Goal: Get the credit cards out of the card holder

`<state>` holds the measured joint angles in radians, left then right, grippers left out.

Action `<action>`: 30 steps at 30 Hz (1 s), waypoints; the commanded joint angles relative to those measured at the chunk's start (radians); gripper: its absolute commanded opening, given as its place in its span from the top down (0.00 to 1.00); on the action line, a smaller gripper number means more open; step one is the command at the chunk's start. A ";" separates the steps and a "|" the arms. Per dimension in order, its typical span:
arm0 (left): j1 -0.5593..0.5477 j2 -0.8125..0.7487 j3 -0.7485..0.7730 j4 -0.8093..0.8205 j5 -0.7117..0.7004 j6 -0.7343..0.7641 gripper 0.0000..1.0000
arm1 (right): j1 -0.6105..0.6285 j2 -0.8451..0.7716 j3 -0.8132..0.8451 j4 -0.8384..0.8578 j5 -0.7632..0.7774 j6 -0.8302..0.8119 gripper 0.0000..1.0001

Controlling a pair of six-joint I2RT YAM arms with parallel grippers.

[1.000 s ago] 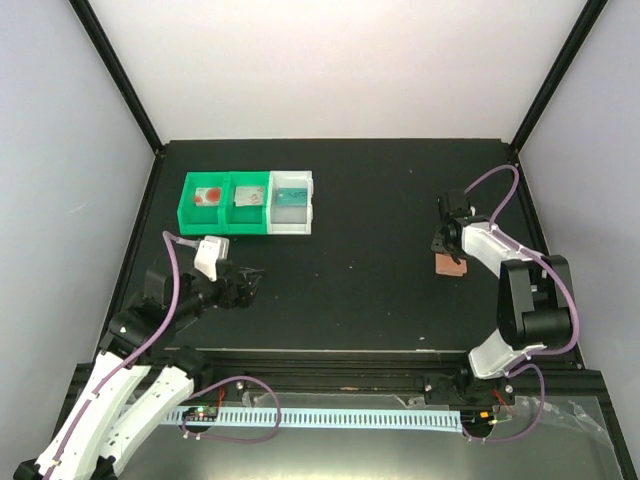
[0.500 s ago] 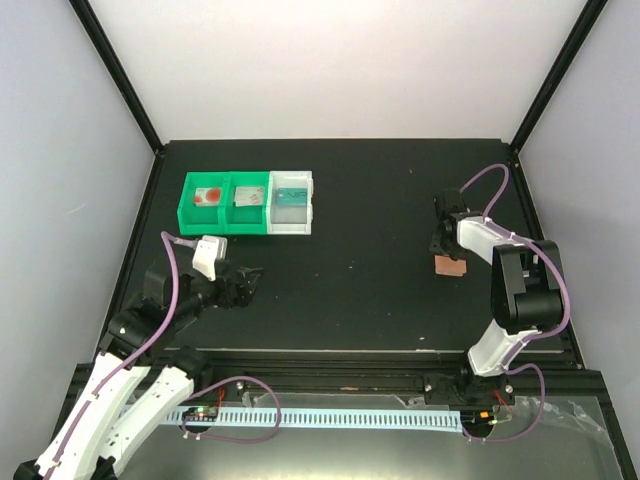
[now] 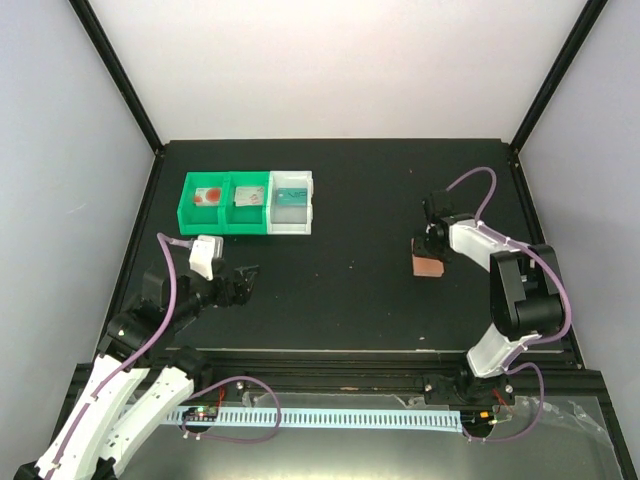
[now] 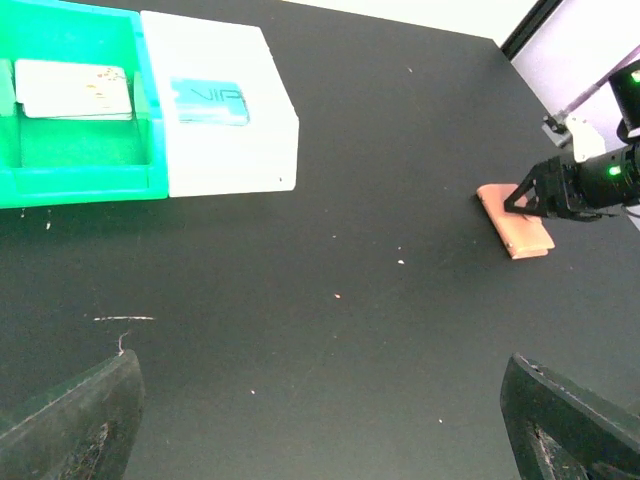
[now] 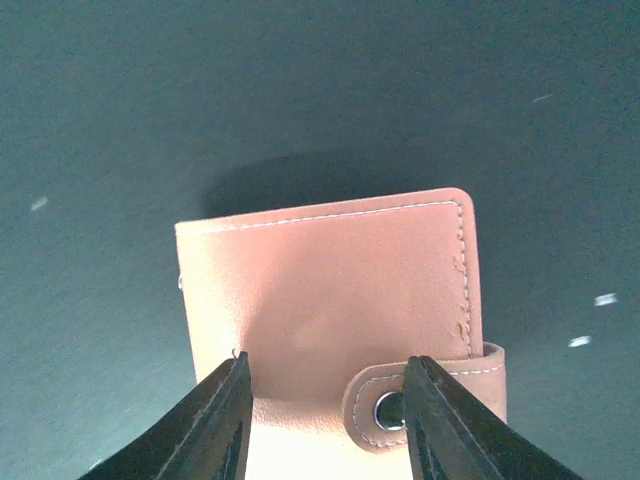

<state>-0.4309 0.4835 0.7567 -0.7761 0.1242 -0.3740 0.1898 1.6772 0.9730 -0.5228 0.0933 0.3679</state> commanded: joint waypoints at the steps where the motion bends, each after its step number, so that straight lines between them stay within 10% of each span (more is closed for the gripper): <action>1: 0.009 -0.004 0.004 0.018 -0.026 -0.006 0.01 | 0.092 -0.029 -0.058 -0.034 -0.136 0.033 0.58; 14: 0.009 0.002 0.003 0.012 -0.057 -0.024 0.01 | 0.376 -0.102 -0.114 -0.047 -0.190 0.149 0.60; 30: 0.009 0.010 -0.004 0.024 -0.049 -0.027 0.01 | 0.403 -0.160 -0.103 -0.099 -0.093 0.074 0.69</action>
<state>-0.4309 0.4843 0.7559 -0.7761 0.0822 -0.3965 0.5831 1.5040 0.8791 -0.6403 0.0067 0.4500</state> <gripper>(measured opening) 0.990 0.311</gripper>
